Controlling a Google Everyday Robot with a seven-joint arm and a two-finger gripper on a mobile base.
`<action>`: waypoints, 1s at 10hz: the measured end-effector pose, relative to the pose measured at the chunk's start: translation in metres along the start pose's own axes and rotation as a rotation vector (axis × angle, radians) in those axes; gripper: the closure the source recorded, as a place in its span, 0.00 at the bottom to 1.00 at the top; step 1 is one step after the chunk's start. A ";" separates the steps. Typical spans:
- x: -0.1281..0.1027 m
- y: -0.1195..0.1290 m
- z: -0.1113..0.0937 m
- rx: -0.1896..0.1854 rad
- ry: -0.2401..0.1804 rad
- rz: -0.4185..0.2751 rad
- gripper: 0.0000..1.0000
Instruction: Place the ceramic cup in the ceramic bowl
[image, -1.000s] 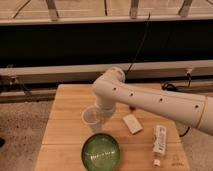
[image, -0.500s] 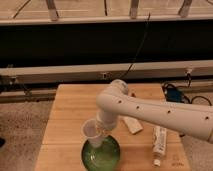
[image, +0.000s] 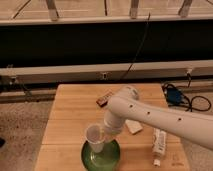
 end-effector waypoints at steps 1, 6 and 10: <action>0.002 0.002 0.004 0.010 -0.018 -0.004 0.75; 0.012 0.014 0.021 -0.061 -0.038 0.033 0.25; 0.017 0.015 0.025 -0.102 -0.004 0.052 0.20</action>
